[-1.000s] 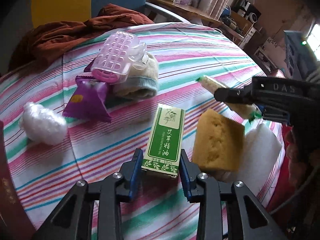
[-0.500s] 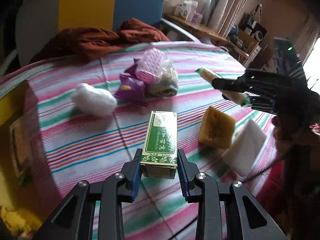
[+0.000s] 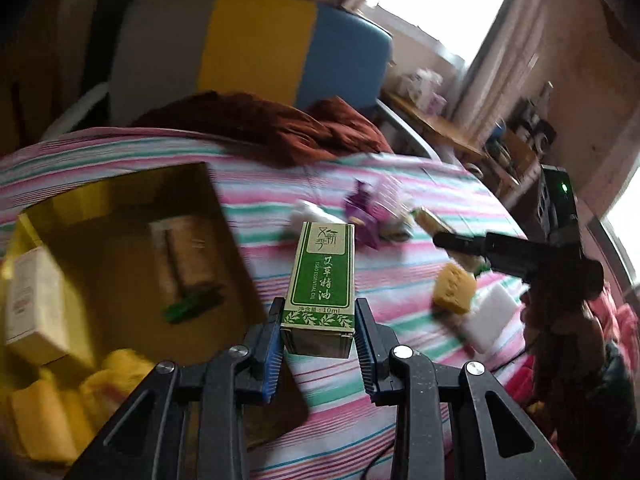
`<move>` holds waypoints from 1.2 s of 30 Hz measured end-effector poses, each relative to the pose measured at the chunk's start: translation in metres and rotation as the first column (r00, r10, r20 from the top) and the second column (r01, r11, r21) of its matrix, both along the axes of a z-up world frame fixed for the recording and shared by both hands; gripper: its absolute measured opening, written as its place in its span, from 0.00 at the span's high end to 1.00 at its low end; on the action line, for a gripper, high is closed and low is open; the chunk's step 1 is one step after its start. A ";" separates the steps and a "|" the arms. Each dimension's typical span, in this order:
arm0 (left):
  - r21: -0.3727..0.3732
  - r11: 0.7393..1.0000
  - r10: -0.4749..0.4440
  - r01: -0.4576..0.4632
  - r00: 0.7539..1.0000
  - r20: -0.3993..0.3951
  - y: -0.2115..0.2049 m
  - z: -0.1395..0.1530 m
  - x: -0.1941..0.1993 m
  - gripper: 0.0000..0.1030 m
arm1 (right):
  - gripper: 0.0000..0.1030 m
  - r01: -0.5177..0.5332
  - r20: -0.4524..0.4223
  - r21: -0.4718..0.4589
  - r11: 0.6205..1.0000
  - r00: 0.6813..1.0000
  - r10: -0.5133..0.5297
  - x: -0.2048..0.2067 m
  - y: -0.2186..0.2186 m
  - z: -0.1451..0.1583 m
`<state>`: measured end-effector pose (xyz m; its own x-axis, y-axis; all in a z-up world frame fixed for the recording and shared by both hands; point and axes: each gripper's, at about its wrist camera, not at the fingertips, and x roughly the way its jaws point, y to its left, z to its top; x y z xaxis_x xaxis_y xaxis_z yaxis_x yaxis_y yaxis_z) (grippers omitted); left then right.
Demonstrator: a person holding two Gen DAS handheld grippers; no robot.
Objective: Organize objects
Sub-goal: 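Carry green box and cracker packet into the gold tray and release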
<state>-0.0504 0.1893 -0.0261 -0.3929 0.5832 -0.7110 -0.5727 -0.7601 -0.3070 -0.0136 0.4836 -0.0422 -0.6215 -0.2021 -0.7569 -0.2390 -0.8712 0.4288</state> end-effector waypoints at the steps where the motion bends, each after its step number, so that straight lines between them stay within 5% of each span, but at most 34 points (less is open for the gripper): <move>1: -0.001 1.000 0.019 -0.019 1.000 -0.006 -0.009 0.001 -0.002 0.68 | 0.55 -0.025 -0.006 -0.004 1.000 1.000 0.025 -0.004 -0.011 0.002; 11: -0.028 0.964 0.265 -0.264 0.964 0.014 -0.119 -0.017 -0.020 0.68 | 0.55 -0.299 -0.038 -0.017 0.954 0.954 0.298 -0.056 -0.147 0.016; 17: -0.049 0.939 0.342 -0.340 0.939 0.038 -0.150 -0.035 -0.022 0.68 | 0.55 -0.387 -0.007 0.015 0.922 0.922 0.387 -0.093 -0.209 0.011; 23: -0.071 0.929 0.365 -0.364 0.931 0.009 -0.153 -0.041 -0.030 0.68 | 0.49 -0.415 0.003 0.048 0.908 0.910 0.416 -0.115 -0.238 0.009; 27: -0.049 0.917 0.397 -0.396 0.918 0.013 -0.160 -0.046 -0.034 0.45 | 0.44 -0.408 -0.012 0.040 0.912 0.912 0.409 -0.116 -0.244 0.011; 36: -0.088 0.909 0.412 -0.408 0.911 0.030 -0.161 -0.054 -0.029 0.41 | 0.42 -0.402 0.037 0.037 0.915 0.915 0.401 -0.095 -0.242 -0.003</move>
<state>-0.0793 0.0287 -0.0796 -0.5511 0.3199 -0.7707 -0.1919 -0.9474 -0.2560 -0.1083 0.2415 -0.0447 -0.4735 -0.3967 -0.7864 0.1233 -0.9139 0.3868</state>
